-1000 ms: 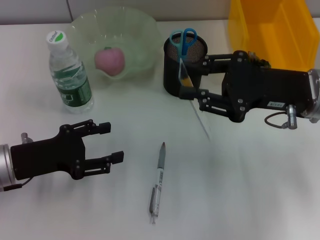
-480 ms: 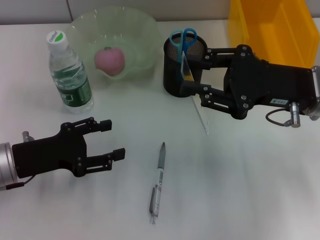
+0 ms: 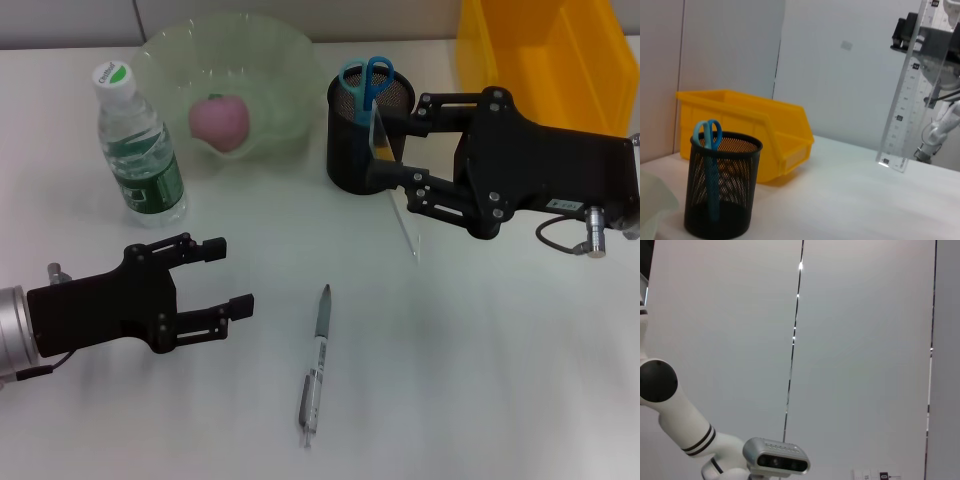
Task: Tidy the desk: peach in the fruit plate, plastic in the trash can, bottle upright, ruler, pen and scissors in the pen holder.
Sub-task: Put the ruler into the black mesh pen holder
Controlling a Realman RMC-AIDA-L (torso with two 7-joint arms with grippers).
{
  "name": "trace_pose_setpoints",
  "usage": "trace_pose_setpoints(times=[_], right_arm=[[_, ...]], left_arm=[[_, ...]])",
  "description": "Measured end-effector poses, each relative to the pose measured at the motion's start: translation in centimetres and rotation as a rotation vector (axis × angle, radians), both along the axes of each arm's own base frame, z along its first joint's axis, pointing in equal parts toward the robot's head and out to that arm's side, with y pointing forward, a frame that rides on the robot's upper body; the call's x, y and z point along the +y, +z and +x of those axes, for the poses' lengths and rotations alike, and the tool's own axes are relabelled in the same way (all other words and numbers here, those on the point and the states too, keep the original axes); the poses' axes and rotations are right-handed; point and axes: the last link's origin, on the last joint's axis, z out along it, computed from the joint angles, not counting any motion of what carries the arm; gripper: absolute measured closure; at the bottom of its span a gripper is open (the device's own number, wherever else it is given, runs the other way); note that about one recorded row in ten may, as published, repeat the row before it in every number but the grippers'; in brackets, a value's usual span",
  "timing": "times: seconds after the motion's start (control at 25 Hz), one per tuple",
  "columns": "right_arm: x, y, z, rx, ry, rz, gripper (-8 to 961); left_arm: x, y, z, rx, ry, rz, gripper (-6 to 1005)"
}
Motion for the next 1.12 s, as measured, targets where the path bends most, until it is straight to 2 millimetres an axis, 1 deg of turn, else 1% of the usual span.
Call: trace_pose_setpoints(times=[0.24, 0.56, 0.96, 1.12], right_arm=[[-0.1, 0.2, 0.0, -0.004, 0.060, 0.070, 572], [0.0, 0.7, -0.5, -0.012, 0.190, 0.221, 572], [1.0, 1.4, -0.8, -0.005, 0.278, 0.462, 572], [1.7, 1.0, -0.9, -0.021, 0.291, 0.553, 572]], left_arm=[[-0.1, -0.2, 0.3, -0.014, -0.006, 0.005, 202], [-0.1, -0.3, 0.6, -0.032, -0.012, -0.002, 202], [-0.1, -0.6, 0.9, -0.054, 0.000, -0.004, 202], [-0.2, -0.5, 1.0, -0.065, 0.009, -0.008, 202]])
